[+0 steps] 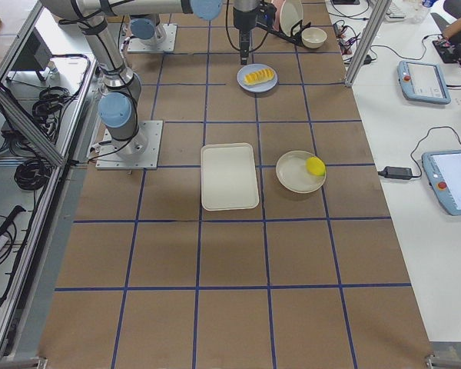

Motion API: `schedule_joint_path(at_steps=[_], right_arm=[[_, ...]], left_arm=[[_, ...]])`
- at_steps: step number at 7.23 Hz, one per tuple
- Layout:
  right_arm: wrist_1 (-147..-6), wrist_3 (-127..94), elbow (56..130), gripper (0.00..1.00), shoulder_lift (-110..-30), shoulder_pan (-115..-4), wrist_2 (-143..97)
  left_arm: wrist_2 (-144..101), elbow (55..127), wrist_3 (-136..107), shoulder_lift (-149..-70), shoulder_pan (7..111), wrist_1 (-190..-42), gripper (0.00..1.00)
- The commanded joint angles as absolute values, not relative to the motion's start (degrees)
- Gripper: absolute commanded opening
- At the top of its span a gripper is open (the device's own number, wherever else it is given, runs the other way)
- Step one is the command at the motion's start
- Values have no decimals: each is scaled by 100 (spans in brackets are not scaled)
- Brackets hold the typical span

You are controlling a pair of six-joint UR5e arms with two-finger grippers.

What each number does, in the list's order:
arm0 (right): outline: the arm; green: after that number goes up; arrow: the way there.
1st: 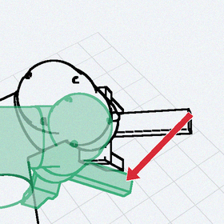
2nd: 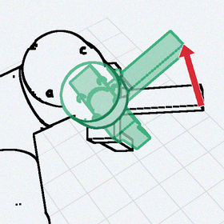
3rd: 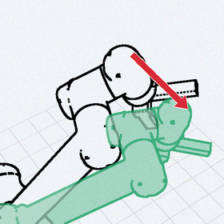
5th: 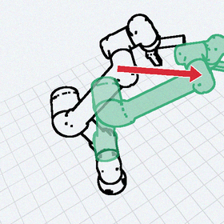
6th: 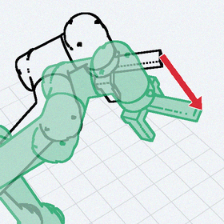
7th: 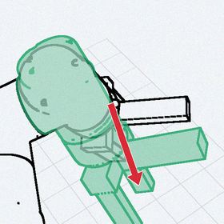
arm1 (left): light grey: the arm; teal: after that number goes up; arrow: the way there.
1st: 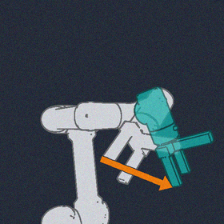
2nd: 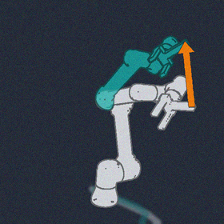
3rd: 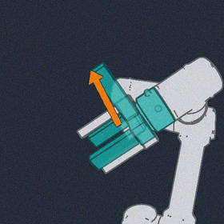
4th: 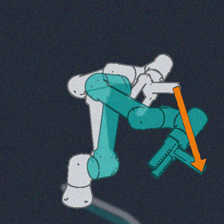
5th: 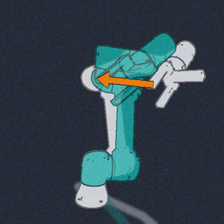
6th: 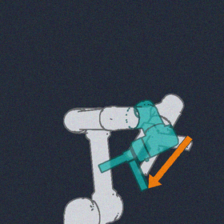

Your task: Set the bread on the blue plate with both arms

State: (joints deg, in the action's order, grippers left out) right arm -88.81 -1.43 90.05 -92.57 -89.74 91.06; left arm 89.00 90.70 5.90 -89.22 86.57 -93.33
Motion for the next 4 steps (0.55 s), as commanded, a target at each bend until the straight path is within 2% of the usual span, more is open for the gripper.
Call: schedule_joint_path(at_steps=[1,4], right_arm=[[-8877,-123,8956,99,-9211,-8974,9105],[-8877,-97,9009,99,-9211,-8974,9106]], left_arm=[[8938,9062,432,-8860,8657,-9404,100],[8921,9062,220,-8886,8649,-9404,100]])
